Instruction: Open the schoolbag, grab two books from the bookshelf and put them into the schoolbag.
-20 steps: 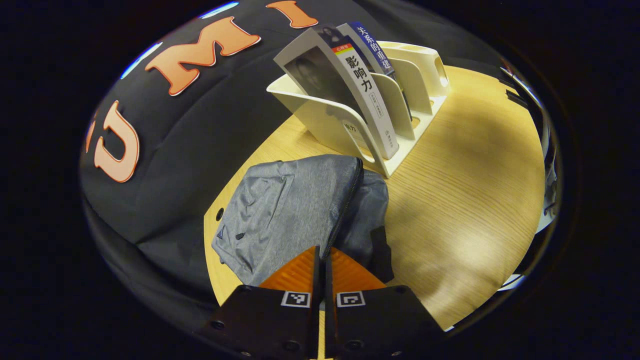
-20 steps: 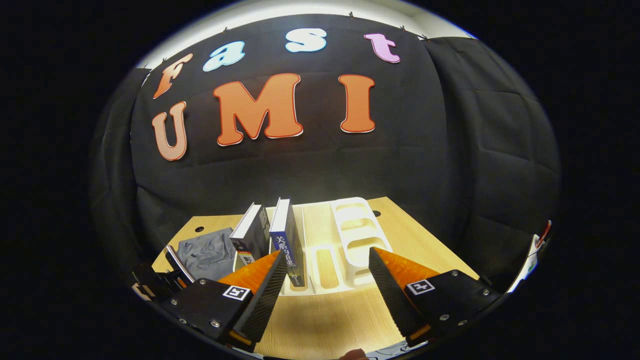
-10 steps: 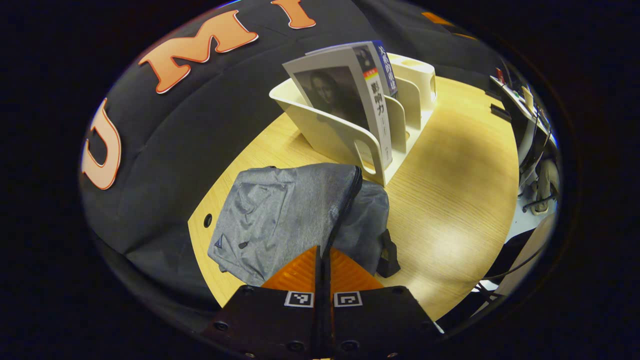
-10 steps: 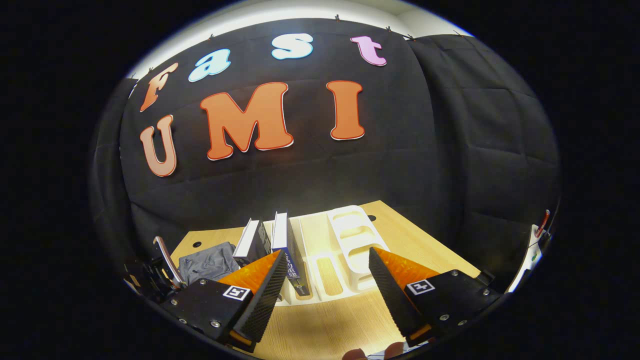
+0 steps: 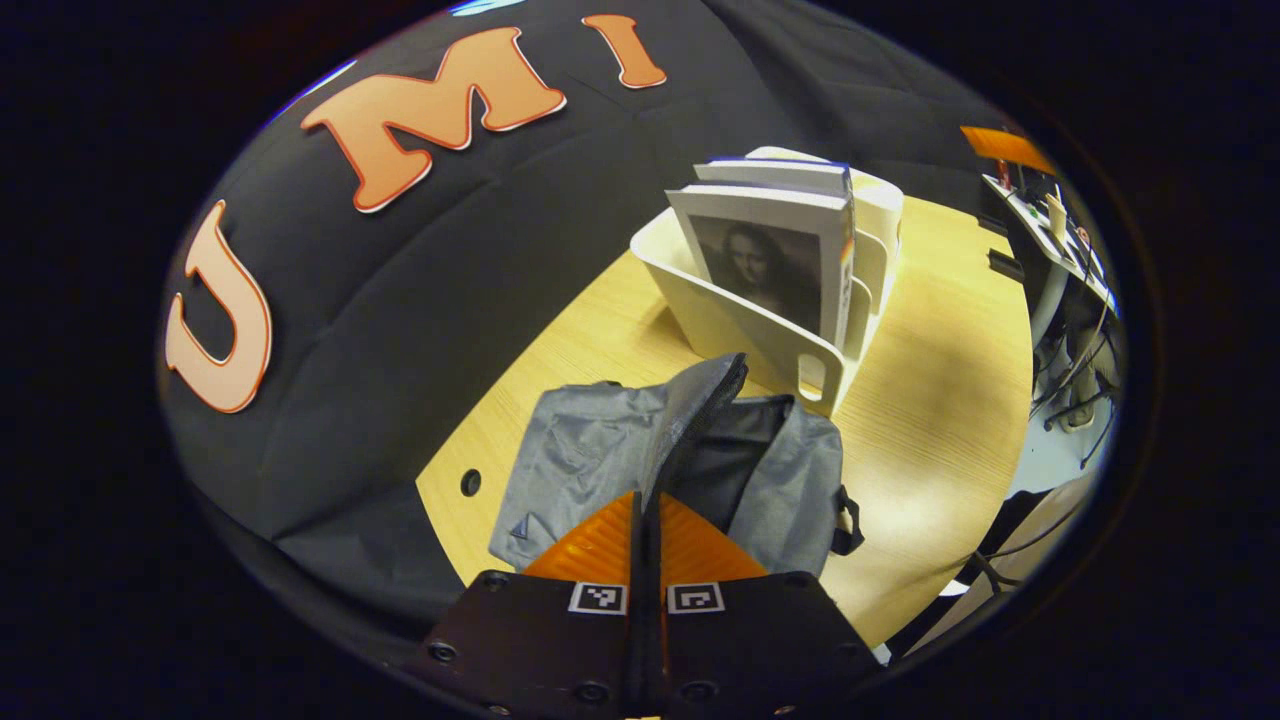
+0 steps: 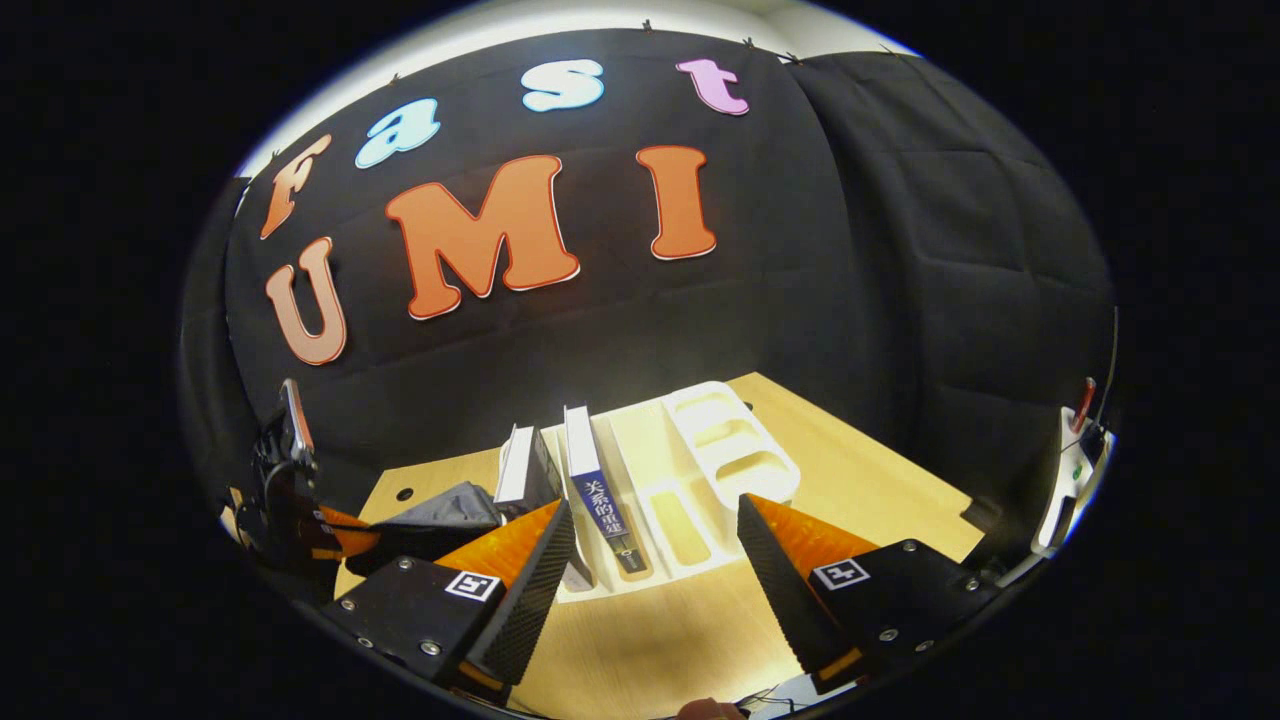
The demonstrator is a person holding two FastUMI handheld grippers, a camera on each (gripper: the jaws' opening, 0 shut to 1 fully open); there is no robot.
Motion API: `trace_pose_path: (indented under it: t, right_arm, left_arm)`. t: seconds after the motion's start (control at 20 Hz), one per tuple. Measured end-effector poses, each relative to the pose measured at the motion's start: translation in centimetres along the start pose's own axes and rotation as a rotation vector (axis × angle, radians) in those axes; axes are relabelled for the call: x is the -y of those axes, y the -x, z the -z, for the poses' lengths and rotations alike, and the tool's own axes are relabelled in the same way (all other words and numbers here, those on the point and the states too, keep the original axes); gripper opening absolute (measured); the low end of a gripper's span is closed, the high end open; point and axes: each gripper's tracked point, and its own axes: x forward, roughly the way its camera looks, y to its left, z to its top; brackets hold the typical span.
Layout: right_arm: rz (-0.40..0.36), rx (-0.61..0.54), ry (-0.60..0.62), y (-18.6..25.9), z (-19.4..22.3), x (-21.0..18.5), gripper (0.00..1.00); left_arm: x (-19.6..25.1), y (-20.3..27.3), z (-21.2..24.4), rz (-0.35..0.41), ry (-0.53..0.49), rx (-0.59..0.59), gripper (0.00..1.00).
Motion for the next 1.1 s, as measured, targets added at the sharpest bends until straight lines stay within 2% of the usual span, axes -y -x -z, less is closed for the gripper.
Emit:
trace_pose_path:
  t: [0.25,0.45,0.7,0.9,1.0,1.1]
  right_arm:
    - [0.002,-0.032,0.035,0.7,0.6,-1.4,0.97]
    - [-0.012,-0.085,0.044,0.6,0.0,-2.9,0.97]
    - [-0.132,-0.176,0.09,-0.8,-3.0,-7.7,0.98]
    - [-0.187,-0.308,0.115,-4.1,-5.7,-11.6,0.98]
    - [-0.191,-0.366,0.183,-6.2,-6.8,-13.3,0.98]
    - [-0.166,-0.416,0.332,-8.6,-7.1,-13.9,0.98]
  left_arm:
    - [-4.7,0.9,-3.0,-0.037,0.014,0.066,0.0]
    - [-7.7,1.5,-4.7,-0.052,0.102,0.103,0.0]
    - [-10.2,1.7,-5.6,-0.056,0.188,0.139,0.01]
    - [-10.1,1.3,-5.3,-0.036,0.192,0.138,0.01]
    - [-10.2,1.2,-5.3,-0.034,0.184,0.135,0.0]
    - [-10.4,1.1,-5.3,-0.038,0.184,0.137,0.0]
